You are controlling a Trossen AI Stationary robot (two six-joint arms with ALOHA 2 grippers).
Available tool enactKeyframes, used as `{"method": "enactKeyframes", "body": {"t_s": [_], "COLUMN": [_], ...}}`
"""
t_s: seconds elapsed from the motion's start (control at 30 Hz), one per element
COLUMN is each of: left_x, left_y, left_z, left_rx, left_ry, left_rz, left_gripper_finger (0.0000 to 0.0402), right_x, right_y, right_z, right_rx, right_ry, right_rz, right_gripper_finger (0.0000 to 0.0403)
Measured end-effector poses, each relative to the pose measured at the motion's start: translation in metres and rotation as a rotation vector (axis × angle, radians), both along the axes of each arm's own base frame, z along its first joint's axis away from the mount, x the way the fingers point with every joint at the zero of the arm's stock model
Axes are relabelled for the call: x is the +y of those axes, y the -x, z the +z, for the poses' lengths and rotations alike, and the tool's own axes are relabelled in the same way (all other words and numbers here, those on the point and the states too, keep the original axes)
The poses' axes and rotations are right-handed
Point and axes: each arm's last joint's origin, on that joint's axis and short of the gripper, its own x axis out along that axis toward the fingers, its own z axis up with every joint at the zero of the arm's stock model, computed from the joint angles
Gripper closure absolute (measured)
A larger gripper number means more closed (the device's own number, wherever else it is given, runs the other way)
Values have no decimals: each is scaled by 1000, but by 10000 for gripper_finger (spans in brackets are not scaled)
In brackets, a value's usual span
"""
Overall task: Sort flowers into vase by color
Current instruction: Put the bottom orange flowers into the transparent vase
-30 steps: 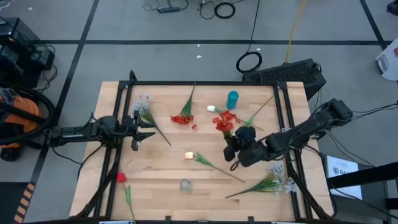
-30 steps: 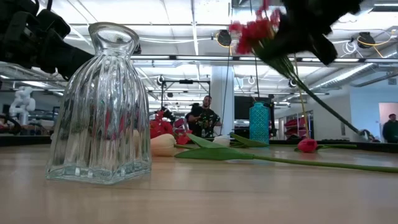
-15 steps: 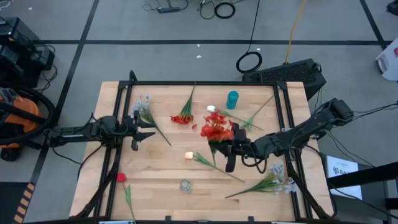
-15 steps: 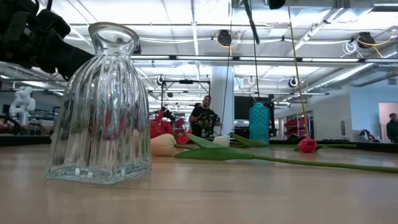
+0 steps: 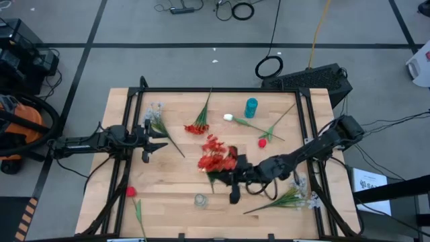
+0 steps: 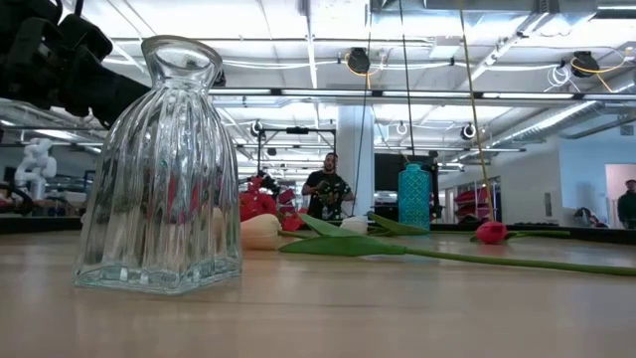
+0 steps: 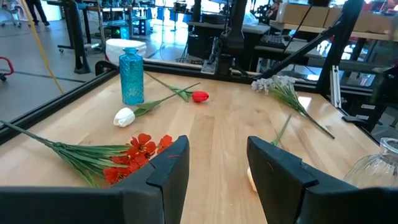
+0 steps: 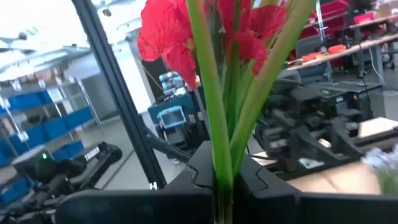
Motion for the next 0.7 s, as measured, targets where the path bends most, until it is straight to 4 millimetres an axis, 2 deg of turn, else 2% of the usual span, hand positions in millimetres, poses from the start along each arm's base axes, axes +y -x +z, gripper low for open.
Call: {"method": "enactKeyframes", "body": {"t_s": [0.17,0.27,0.4,0.7], "left_x": [0,0,0,0], "left_y": [0,0,0,0], "left_z": [0,0,0,0], "left_rx": [-2,1,0,-2], "left_ry": [0,0,0,0], "left_rz": [0,0,0,0], "left_gripper_finger": [233,233,233,233], "right_x": [16,23,29,34], "right_y": [-27,-40,-53,-69], "right_z": [13,13,4,-33], "right_rx": [22,23,36,98], "right_ry": [59,61,65,46], "right_rz": [2,0,-13,-106], "right_gripper_finger": [399,399,399,399]}}
